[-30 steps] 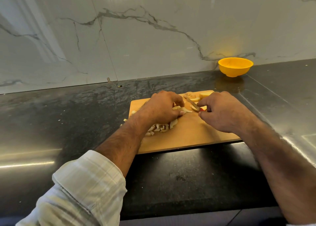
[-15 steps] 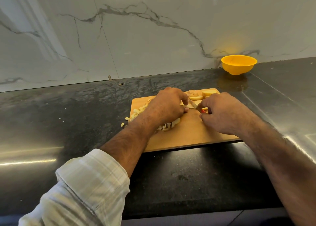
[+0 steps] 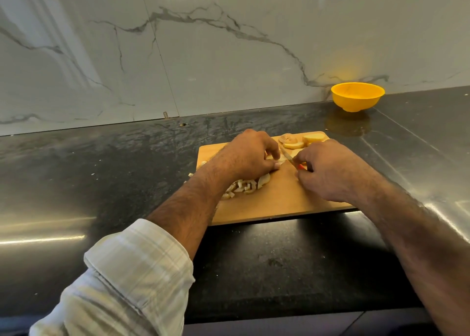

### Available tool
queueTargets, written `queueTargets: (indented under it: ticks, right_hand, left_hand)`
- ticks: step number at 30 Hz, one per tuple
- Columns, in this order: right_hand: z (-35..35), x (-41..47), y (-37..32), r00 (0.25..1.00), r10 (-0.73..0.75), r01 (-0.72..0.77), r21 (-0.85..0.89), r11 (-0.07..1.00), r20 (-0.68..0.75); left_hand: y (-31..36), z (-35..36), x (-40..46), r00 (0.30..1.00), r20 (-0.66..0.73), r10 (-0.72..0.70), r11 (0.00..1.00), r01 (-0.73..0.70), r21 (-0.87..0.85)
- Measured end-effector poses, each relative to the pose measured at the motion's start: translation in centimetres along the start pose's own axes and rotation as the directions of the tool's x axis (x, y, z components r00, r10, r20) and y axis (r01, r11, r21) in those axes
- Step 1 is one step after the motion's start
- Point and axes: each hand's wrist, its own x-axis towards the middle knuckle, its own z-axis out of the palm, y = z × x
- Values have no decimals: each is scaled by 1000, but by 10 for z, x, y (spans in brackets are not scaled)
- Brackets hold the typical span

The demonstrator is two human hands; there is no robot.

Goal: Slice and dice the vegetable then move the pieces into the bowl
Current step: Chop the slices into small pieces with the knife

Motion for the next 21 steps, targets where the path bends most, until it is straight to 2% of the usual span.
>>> queueTargets:
  ticks: [3, 11, 16, 21]
  right_hand:
    - [1, -2, -4, 999, -27, 27, -8, 1000, -20]
    - [1, -6, -13, 999, 31, -29, 61, 998, -37]
    - [4, -8, -20, 996, 89, -89, 9, 996, 23]
    - [6, -14, -38, 998, 44, -40, -71, 997, 51]
  left_hand:
    - [3, 2, 2, 999, -23, -35, 999, 35, 6]
    - [6, 2, 1, 999, -35, -35, 999, 36, 22]
    - [4, 2, 4, 1000, -16, -20, 999, 21, 30]
    - [4, 1, 7, 1000, -10, -9, 999, 9, 32]
